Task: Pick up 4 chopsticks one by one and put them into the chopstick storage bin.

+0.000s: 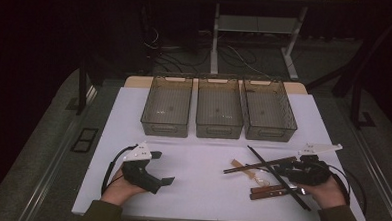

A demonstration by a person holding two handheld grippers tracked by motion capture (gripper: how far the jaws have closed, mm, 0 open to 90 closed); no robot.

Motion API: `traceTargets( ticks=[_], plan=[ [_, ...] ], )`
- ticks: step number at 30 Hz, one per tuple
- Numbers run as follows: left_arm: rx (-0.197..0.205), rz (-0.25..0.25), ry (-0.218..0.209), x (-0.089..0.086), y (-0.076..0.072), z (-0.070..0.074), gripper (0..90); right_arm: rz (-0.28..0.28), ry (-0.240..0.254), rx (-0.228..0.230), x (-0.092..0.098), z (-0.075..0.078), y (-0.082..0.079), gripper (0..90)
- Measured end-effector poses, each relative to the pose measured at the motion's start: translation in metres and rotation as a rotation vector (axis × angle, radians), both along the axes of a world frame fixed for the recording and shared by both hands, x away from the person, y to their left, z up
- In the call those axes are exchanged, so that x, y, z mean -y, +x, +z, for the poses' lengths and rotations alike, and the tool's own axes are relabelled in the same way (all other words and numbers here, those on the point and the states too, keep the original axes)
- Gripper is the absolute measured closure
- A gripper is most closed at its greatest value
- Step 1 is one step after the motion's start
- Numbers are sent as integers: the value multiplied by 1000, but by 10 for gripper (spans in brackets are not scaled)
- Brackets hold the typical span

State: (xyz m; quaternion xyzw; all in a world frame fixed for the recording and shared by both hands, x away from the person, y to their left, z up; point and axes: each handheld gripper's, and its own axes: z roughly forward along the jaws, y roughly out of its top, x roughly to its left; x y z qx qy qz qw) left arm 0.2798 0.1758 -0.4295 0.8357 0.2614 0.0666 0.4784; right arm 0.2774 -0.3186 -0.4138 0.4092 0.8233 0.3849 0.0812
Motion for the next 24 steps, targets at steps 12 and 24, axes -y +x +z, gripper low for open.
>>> traceTargets(
  ticks=[12, 24],
  plan=[
    [-2, 3, 4, 1, 0, 0, 0, -5, -68, -41, 10, -12, -17, 780],
    [-1, 3, 6, 1, 0, 0, 0, -2, -101, -54, 9, -16, -15, 813]
  ],
)
